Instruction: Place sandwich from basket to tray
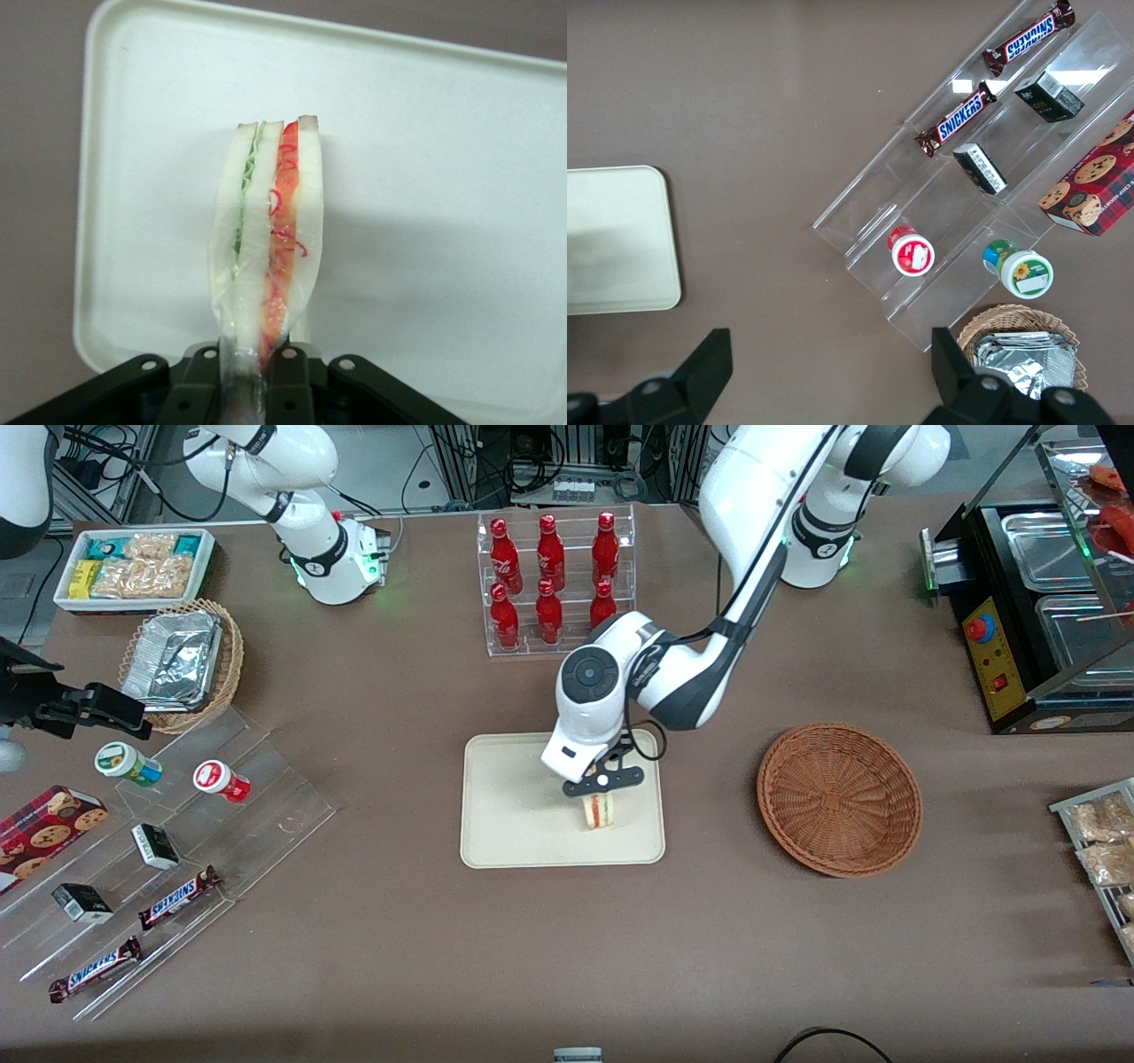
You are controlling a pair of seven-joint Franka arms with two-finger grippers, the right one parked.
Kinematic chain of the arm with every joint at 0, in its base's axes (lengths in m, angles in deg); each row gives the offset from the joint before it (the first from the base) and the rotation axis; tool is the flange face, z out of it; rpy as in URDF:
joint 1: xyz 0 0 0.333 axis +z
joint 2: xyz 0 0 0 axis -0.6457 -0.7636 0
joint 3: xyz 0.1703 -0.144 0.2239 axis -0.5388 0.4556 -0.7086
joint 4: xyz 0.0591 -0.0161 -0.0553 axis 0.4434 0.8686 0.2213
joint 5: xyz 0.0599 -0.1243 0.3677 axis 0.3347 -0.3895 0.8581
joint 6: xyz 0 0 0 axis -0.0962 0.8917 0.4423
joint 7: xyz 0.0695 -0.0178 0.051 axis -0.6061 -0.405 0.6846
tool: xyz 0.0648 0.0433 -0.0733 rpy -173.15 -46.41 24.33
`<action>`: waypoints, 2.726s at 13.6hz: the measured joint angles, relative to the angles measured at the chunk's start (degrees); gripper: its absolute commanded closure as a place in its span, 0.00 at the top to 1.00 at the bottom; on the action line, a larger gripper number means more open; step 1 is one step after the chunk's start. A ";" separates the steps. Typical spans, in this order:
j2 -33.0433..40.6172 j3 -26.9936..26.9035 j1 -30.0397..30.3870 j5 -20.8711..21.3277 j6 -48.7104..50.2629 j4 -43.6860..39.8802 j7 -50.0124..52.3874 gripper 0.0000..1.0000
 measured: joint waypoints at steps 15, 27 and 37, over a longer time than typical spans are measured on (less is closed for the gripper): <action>-0.98 -0.55 -1.46 3.21 -1.23 -2.32 -0.01 0.99; 29.48 -2.21 17.55 3.66 38.89 -3.78 -11.47 0.99; 37.37 -2.57 45.20 0.52 47.80 -3.00 -54.05 0.99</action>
